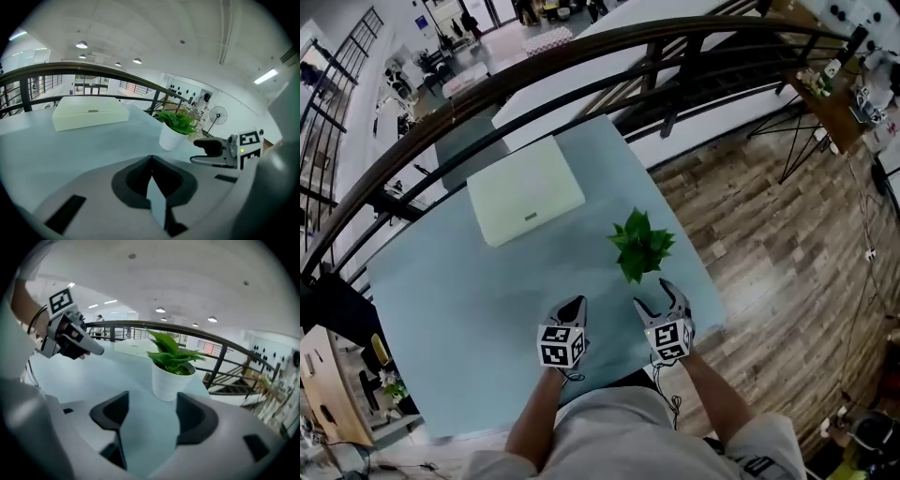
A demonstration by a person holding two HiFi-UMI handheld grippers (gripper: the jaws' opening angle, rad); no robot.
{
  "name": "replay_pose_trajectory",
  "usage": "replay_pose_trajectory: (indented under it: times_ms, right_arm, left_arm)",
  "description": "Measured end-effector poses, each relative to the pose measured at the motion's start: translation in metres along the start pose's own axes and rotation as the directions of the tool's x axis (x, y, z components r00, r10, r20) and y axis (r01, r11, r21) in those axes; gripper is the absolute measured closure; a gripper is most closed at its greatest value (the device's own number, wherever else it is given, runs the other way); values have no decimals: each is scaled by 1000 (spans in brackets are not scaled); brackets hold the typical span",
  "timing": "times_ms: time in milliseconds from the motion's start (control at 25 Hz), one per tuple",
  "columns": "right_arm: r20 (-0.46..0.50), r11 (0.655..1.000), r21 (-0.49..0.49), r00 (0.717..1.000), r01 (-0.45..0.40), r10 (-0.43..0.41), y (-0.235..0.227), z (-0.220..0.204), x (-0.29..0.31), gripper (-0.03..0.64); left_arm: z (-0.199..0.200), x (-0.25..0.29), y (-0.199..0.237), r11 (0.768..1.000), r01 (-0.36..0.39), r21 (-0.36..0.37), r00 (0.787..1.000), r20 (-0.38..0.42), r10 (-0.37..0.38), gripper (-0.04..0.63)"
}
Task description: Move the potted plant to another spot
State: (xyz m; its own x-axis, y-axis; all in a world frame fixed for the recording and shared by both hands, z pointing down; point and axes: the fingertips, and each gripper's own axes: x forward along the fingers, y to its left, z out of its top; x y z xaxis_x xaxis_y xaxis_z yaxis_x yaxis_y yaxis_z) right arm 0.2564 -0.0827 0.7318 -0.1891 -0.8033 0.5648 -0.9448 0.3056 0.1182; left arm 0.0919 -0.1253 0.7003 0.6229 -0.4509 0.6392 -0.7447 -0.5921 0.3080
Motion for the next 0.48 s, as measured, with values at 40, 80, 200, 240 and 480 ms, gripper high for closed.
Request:
replay_pose_trajectory:
  times_ms: [40, 80, 200, 240, 480]
  right_arm:
    - [7, 998, -59, 1000, 8, -7, 9, 2, -7, 356]
    - [22, 994, -109, 1000, 11, -9, 17, 7, -12, 430]
    - [37, 980, -199, 999, 30, -23, 37, 22, -17, 546]
    - [26, 976, -215, 999, 38, -33, 42, 25, -16, 593]
    - [8, 990, -129, 999, -49, 50, 78, 63, -1, 614]
  left_arm:
    - [-1, -4, 1, 1000, -1, -4, 1000, 2, 1, 583]
    - [-1, -8, 2, 1000, -3, -8, 1000, 4, 3, 583]
    - [-1, -22, 4, 1000, -1, -10, 1000, 16, 1, 583]
    - [-1, -27, 4, 1000, 1, -7, 1000, 23, -1, 583]
    - [-11, -61, 15, 999, -39, -31, 997, 70, 41, 583]
